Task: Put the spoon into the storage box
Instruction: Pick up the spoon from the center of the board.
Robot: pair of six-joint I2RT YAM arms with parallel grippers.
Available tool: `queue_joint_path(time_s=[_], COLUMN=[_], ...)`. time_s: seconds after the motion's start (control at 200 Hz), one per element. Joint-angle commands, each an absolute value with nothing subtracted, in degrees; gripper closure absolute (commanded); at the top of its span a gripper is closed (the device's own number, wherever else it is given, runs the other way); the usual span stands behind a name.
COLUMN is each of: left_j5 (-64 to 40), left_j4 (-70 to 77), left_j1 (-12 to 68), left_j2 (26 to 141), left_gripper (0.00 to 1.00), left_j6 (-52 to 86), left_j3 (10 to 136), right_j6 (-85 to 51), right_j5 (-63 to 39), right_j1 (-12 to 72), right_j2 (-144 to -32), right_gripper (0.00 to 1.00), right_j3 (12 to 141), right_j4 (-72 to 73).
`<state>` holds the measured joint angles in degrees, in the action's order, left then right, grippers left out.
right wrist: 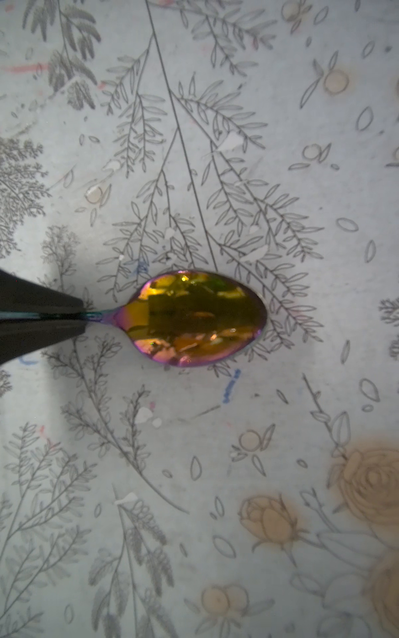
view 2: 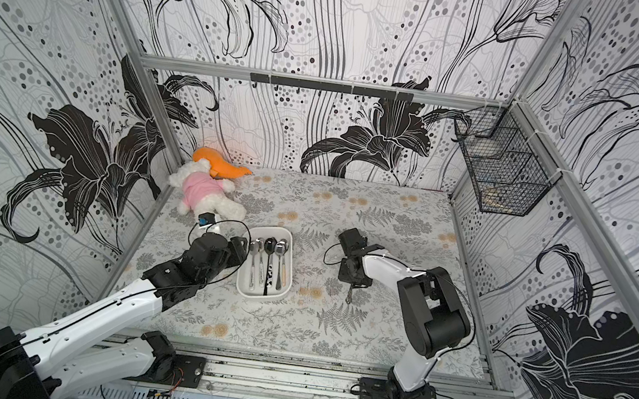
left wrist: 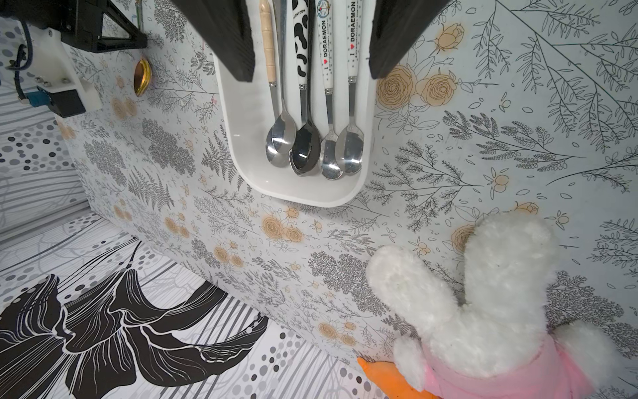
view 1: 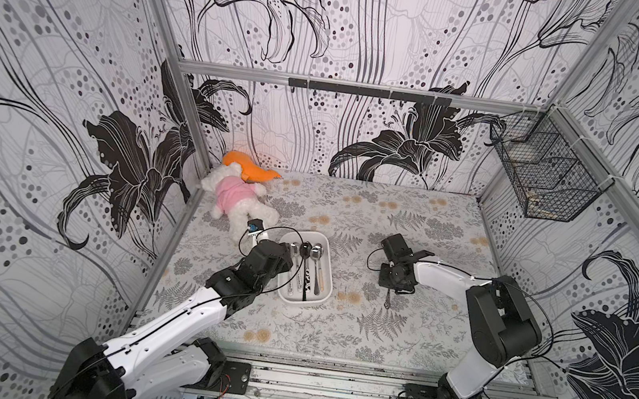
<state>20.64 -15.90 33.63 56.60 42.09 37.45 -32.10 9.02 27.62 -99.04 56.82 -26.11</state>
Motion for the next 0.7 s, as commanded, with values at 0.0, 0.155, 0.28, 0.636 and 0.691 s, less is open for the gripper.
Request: queue_joint_path(time_s=[0.0,0.155,0.28,0.636,0.691], left_j5=[21.84,22.4,22.98,24.4,24.92], left_j4=[-15.64,-16.25,-16.92,-17.36,-17.65], left_j1=[33.22,33.22,33.22,33.22,33.18], left_j2=[56.44,55.76,54.78,53.97,54.03], left_gripper=[0.41,0.41,0.41,0.41,0.41], left_j6=[41.15,41.13,41.16,41.27,41.22], left_j3=[36.8,36.72,36.48,35.94,36.07], right_j6=[-31.71,-30.87,-30.51,-31.01,-31.67], right_j5=[9.07,9.76,9.24,6.62,6.07], right_j1=[27.59,27.6,27.6,30.31,32.39], right_j2=[-99.41,-97.71,-95.99,-92.96,-93.87], right_gripper=[1.0,1.0,1.0,1.0,1.0], right_j3=[55.41,56.67,57.75,66.3,69.47], right_j4=[-26.33,-26.27,-26.42,-30.77,-31.45])
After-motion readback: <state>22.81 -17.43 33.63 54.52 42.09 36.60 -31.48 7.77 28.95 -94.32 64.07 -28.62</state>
